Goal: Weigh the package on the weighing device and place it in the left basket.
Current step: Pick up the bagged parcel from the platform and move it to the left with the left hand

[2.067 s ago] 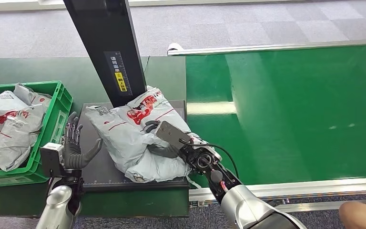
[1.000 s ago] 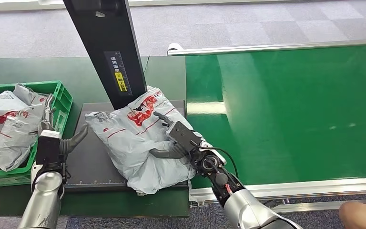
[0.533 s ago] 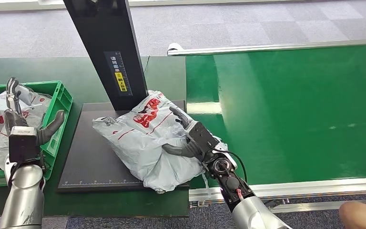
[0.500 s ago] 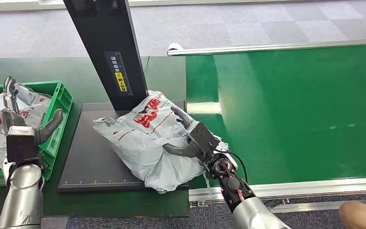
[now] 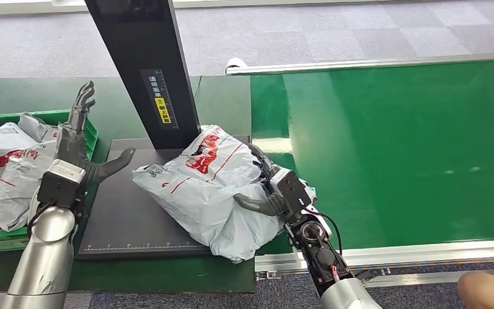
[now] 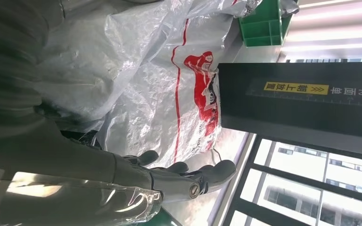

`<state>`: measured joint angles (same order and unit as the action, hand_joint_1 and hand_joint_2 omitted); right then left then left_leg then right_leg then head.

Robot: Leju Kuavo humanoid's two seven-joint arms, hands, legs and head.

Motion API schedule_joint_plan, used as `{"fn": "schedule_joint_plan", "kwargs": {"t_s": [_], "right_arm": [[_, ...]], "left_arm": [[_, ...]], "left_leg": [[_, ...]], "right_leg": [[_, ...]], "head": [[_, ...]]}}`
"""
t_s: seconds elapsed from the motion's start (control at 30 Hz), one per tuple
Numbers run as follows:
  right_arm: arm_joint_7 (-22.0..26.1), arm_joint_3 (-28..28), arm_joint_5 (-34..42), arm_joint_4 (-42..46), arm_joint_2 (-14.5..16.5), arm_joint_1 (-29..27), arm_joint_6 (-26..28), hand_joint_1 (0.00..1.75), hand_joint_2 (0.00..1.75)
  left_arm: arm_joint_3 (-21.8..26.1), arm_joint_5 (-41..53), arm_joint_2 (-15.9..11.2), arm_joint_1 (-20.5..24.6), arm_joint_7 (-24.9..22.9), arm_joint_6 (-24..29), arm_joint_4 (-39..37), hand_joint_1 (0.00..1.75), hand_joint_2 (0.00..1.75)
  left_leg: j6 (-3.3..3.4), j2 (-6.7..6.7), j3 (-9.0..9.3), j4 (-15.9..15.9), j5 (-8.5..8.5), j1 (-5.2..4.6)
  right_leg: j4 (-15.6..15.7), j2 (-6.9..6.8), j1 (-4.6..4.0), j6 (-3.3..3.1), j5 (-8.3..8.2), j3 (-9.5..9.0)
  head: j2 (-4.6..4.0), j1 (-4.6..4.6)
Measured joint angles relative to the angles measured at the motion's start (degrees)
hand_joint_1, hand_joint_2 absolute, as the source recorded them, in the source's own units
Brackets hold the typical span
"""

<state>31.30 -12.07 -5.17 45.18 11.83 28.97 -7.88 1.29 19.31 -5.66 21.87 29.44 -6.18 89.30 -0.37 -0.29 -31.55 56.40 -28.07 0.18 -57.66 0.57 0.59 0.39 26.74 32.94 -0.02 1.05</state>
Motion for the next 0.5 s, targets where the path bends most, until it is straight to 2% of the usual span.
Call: {"fn": "schedule_joint_plan", "kwargs": {"t_s": [0.13, 0.23, 0.4, 0.5], "right_arm": [[0.2, 0.6, 0.1, 0.3, 0.0, 0.0, 0.0, 0.00, 1.75], [0.1, 1.0, 0.6, 1.2, 0.0, 0.0, -0.3, 0.00, 1.75], [-0.9, 1.1, 1.7, 3.4, -0.3, 0.0, -0.6, 0.00, 1.75], [-1.4, 1.2, 2.2, 4.8, -0.5, 0.1, -0.5, 0.00, 1.75]], "left_arm": [[-6.1, 0.2, 0.4, 0.5, -1.3, -6.4, -1.9, 0.00, 1.75], [-12.0, 1.1, 1.0, 1.6, -1.9, -8.5, -6.2, 0.00, 1.75], [-20.0, 1.2, 1.2, 4.7, -1.8, -9.7, -15.7, 0.00, 1.75], [-24.1, 2.9, 1.1, 7.0, -1.6, -8.3, -21.8, 0.00, 1.75]], "left_leg": [[0.00, -0.01, 0.00, 0.0, 0.00, 0.00], [0.01, 0.00, 0.00, 0.0, 0.01, -0.01], [0.01, 0.00, 0.01, 0.0, 0.01, -0.02], [0.01, 0.00, 0.00, 0.0, 0.01, -0.01]], "right_leg": [[0.0, -0.01, 0.00, 0.00, 0.00, -0.01], [0.0, 0.00, 0.01, 0.01, -0.01, -0.02], [0.0, 0.00, 0.02, -0.01, -0.03, -0.01], [0.0, 0.00, 0.01, -0.01, -0.03, -0.01]], "head": [[0.00, -0.01], [0.00, -0.02], [0.00, -0.01], [0.00, 0.00]]}}
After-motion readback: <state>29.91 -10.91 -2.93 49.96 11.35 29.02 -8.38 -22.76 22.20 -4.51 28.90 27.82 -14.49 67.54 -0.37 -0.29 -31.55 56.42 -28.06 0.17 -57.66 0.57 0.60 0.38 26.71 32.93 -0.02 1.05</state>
